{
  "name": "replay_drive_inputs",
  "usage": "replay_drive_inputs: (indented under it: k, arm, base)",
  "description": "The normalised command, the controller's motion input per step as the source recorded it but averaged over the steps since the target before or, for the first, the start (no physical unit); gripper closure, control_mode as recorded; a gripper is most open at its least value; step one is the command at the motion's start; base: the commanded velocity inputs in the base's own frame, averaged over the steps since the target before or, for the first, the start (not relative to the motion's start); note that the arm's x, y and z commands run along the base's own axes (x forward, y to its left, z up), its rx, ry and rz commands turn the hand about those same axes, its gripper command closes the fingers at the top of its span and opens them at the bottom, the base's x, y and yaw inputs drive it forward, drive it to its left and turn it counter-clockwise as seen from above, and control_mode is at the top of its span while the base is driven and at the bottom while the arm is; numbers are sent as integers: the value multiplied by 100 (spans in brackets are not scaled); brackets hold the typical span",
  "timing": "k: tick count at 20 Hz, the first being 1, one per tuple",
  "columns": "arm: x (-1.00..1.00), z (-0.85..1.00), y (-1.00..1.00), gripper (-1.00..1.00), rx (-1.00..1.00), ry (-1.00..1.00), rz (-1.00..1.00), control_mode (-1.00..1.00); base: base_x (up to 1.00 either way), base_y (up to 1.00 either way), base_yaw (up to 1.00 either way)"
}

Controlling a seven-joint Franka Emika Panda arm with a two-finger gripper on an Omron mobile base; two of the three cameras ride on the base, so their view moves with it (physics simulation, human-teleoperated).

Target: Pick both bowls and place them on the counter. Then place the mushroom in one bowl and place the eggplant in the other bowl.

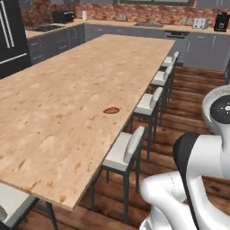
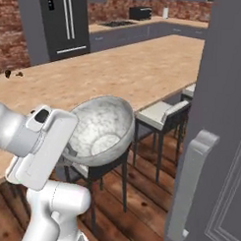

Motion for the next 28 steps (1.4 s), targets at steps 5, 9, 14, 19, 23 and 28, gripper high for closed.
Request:
replay_drive_inputs:
  k: [5, 9, 14, 19, 23, 28]
  arm:
    - [0, 0, 0, 100, 0, 0, 0, 100]
    - [0, 0, 0, 100, 0, 0, 0, 100]
    - [0, 0, 0, 100, 0, 0, 0, 100]
    - [0, 0, 0, 100, 0, 0, 0, 100]
    - [0, 0, 0, 100, 0, 0, 0, 100]
    - [0, 0, 0, 100, 0, 0, 0, 100]
  base:
    - [-91, 26, 36]
    - [-33, 73, 28]
    - [6, 73, 38]
    - [14, 68, 39]
    - [48, 57, 36]
    - [69, 43, 24]
